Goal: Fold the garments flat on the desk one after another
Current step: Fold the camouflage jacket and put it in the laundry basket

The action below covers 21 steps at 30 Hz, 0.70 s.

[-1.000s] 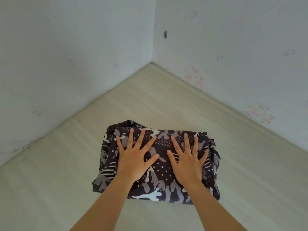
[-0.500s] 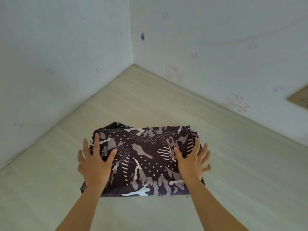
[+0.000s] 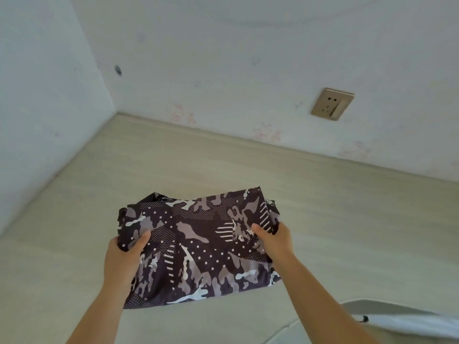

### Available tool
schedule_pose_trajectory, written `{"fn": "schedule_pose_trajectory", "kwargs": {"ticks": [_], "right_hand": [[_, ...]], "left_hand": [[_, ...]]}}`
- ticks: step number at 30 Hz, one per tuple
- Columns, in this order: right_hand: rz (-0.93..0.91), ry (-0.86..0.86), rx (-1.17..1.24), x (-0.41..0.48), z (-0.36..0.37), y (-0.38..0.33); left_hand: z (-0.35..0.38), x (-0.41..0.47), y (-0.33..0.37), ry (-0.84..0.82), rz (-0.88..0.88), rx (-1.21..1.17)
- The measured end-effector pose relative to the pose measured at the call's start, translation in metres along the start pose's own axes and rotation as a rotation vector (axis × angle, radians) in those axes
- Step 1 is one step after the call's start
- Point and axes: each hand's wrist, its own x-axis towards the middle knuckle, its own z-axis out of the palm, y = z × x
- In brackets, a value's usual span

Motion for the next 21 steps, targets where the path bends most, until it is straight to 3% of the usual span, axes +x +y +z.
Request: {"fn": "schedule_pose_trajectory", "kwargs": {"ticks": [5, 11, 16, 21], "right_hand": [[0.013, 0.243, 0.073, -0.024, -0.116, 0.043], [0.127, 0.512, 0.323, -0.084, -0.286, 0.163], [0.266, 0.681, 0.527, -0.153, -0.387, 0.298], [0.413, 0.848, 0.612, -0.239, -0.461, 0.449]], "left_hand": [[0.096, -0.077, 0.038, -0.220, 0.209, 0.057], [0.220, -0.219, 0.050, -0.525, 0.417, 0.184], [0.300, -0.351, -0.002, -0.737, 0.458, 0.309], [0.365, -0.491, -0.100, -0.948, 0.334, 0.431]]}}
